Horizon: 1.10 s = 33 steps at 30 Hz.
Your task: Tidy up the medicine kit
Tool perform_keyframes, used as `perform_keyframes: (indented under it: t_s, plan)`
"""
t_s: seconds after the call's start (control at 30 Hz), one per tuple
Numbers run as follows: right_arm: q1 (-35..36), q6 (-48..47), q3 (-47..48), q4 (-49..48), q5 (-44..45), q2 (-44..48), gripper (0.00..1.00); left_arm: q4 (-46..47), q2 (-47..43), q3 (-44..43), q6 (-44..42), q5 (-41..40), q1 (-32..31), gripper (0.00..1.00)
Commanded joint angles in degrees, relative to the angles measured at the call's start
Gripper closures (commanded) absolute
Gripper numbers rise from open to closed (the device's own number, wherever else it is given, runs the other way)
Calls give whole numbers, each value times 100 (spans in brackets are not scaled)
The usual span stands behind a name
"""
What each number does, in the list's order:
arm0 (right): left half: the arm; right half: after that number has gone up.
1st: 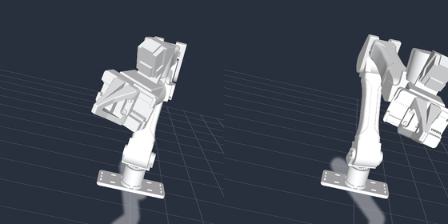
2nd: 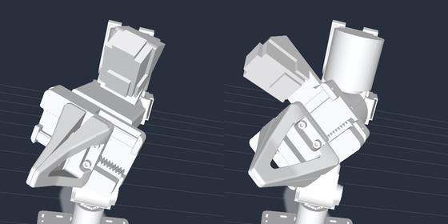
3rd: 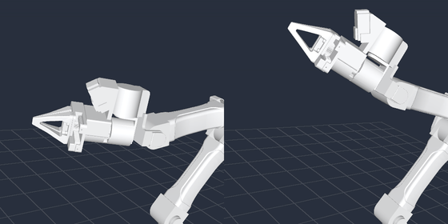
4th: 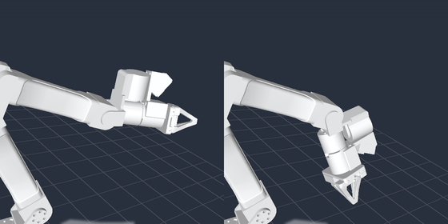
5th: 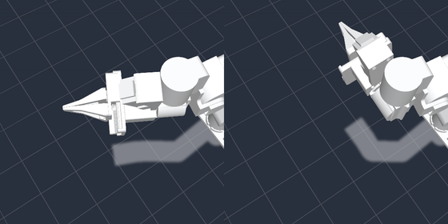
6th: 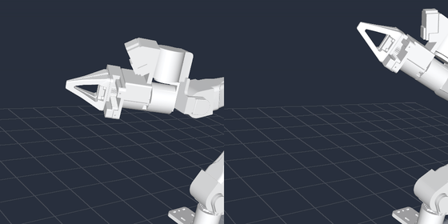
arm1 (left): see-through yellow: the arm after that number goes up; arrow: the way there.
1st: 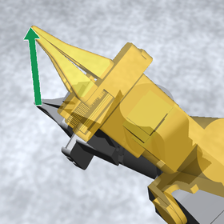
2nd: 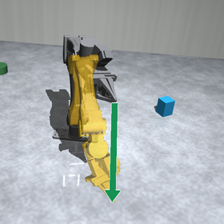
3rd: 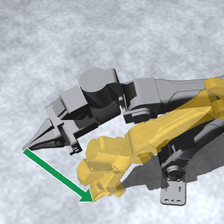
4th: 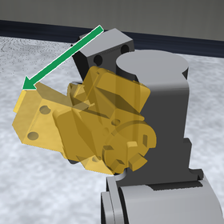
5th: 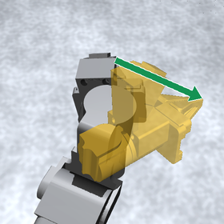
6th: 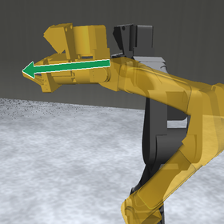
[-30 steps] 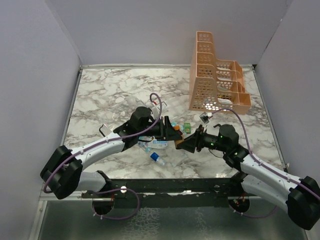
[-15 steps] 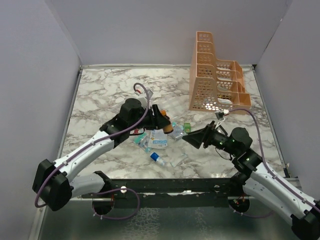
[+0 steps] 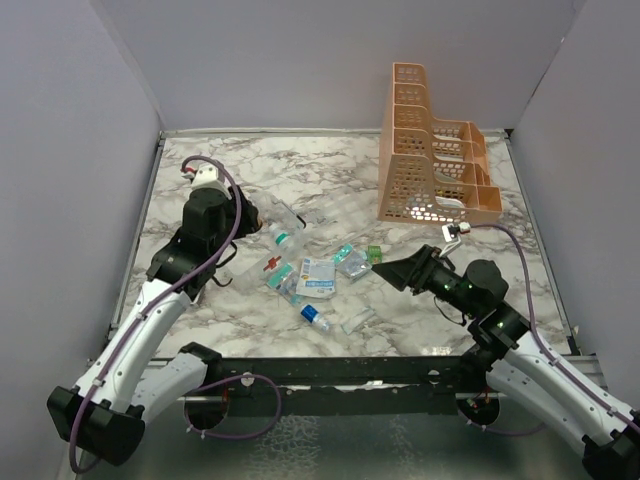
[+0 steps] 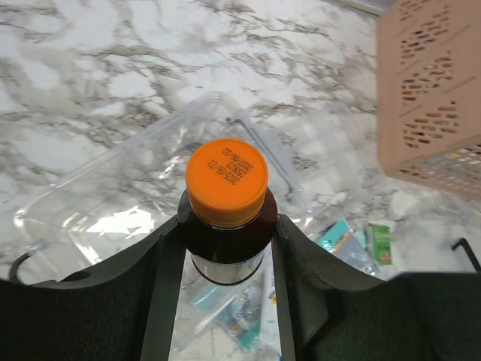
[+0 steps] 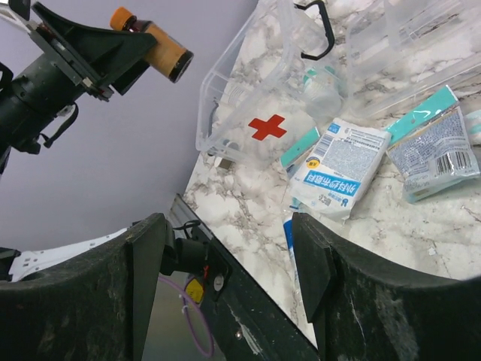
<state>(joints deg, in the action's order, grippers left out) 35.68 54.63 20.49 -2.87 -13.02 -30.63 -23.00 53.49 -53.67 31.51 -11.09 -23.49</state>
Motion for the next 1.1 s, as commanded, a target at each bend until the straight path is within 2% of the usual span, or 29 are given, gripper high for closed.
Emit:
perform_keyframes:
  t_s: [0.0, 0.17, 0.33, 0.57, 0.8, 0.9, 1.07]
  plan:
    - [27, 199, -63, 46, 55, 22, 33, -326, -81, -89, -400, -907, 174, 64]
    - [26, 215, -163, 80, 95, 6, 33, -255, 127, 95, -284, -517, 463, 64]
    - [25, 31, -126, 236, 216, -138, 34, -64, 432, 319, -240, 308, 884, 64]
    - [27, 80, -367, -609, 161, -895, 35, 85, 1075, 347, -116, 1441, 1497, 65]
    - [27, -2, -362, -650, 230, -1307, 36, 371, 1526, 603, 393, 2206, 1582, 65]
    - [27, -79, -347, -531, 223, -1210, 36, 1071, 1423, 1107, 835, 2588, 1584, 65]
    - [28, -158, -304, -248, 276, -1129, 36, 1290, 1405, 1423, 1173, 2692, 1582, 65]
